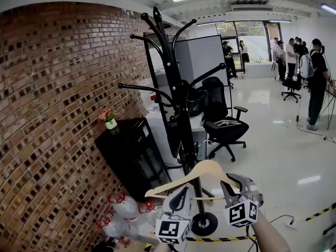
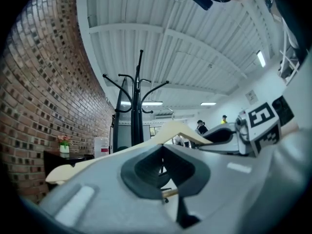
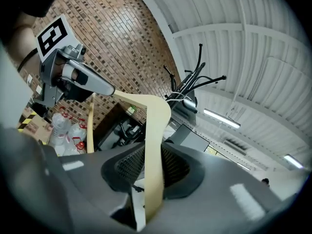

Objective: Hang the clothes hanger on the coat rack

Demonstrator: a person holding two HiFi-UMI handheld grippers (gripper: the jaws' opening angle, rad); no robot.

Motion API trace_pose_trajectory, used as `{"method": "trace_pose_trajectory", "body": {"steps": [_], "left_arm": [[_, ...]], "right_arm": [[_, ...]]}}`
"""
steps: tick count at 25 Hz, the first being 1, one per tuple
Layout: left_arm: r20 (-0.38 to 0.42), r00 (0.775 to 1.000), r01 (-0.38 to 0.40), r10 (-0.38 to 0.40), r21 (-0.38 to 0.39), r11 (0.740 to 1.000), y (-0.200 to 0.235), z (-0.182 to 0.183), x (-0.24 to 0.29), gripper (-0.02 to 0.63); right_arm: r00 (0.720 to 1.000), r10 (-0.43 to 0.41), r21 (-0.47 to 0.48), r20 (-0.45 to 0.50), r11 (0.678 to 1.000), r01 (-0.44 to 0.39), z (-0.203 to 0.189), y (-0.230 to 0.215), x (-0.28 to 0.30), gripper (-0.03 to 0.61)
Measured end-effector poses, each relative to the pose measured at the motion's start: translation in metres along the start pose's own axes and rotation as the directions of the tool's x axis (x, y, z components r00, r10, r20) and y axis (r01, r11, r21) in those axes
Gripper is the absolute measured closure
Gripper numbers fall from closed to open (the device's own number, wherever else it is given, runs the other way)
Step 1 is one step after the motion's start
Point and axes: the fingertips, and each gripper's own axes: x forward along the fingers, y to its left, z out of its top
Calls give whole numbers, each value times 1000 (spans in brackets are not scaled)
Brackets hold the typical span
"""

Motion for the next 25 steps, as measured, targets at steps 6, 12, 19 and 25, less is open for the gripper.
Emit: {"method": "trace_pose_trajectory", "body": {"steps": [6,12,19,25], "left_arm": [[8,999,48,-48,-10,999,41,-4,1,609],[21,996,85,-84,-33,996,82,-5,6,609],[59,991,121,-118,-48,992,107,3,16,609],[92,987,137,-131,-53,989,122,21,25,609]], "right_arm": [[998,-55,-19,-6,998,55,33,16,40,482],[996,-85,-62,-38,995,82,68,29,76,482],[989,-130,-80,-71,989,124,90,31,93,482],[978,-186,-84,-93,980,178,104,17,97,482]]}}
